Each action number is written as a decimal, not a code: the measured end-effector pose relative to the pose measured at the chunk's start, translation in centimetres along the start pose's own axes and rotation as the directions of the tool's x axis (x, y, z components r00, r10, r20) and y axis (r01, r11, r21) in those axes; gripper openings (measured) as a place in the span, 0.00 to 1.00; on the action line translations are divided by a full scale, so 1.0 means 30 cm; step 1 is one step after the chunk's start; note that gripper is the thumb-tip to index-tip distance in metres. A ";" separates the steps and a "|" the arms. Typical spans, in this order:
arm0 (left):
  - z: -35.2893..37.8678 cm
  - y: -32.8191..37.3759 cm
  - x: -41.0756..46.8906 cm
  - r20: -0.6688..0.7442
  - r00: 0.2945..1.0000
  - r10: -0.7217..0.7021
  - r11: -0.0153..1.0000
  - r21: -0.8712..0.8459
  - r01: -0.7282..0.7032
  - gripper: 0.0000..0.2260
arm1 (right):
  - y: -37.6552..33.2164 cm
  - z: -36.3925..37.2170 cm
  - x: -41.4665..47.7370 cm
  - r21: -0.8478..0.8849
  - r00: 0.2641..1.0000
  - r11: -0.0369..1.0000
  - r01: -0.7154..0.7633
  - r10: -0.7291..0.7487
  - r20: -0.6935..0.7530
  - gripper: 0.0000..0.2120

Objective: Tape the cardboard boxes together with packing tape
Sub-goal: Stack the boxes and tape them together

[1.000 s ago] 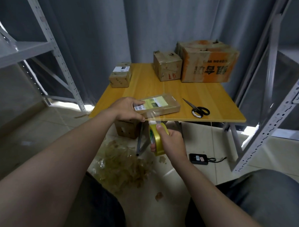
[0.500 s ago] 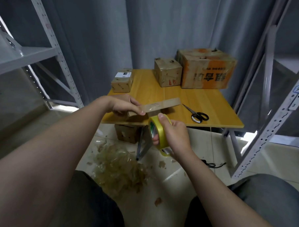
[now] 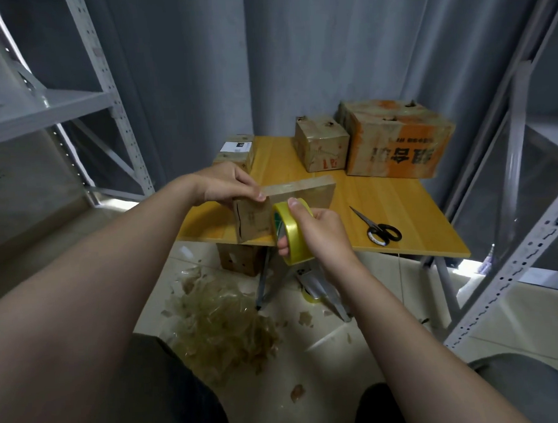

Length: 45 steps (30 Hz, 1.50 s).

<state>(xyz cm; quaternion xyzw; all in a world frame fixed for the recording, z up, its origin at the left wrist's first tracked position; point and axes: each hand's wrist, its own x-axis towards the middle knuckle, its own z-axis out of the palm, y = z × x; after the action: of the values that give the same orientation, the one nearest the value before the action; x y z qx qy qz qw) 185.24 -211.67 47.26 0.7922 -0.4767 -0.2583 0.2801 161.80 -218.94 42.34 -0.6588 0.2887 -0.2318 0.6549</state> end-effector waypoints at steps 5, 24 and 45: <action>0.048 -0.044 0.008 -0.185 0.976 0.111 0.981 -0.139 -0.138 0.07 | -0.030 0.024 0.008 0.024 0.999 0.999 0.024 -0.025 0.030 0.11; 0.276 -0.081 -0.074 -0.243 0.937 0.252 0.732 0.681 -0.021 0.59 | 0.016 0.059 0.035 -0.020 0.989 0.990 0.137 -0.138 -0.054 0.13; 0.297 -0.051 -0.048 -0.279 0.937 0.211 0.583 0.805 0.109 0.64 | 0.068 0.053 -0.024 0.035 0.995 0.999 0.035 -0.031 -0.094 0.17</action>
<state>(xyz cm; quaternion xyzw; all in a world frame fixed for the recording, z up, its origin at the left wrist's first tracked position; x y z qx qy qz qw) 179.58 -211.55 40.09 0.8499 -0.5076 0.1392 -0.0253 162.21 -217.24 40.30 -0.6398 0.3039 -0.2785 0.6487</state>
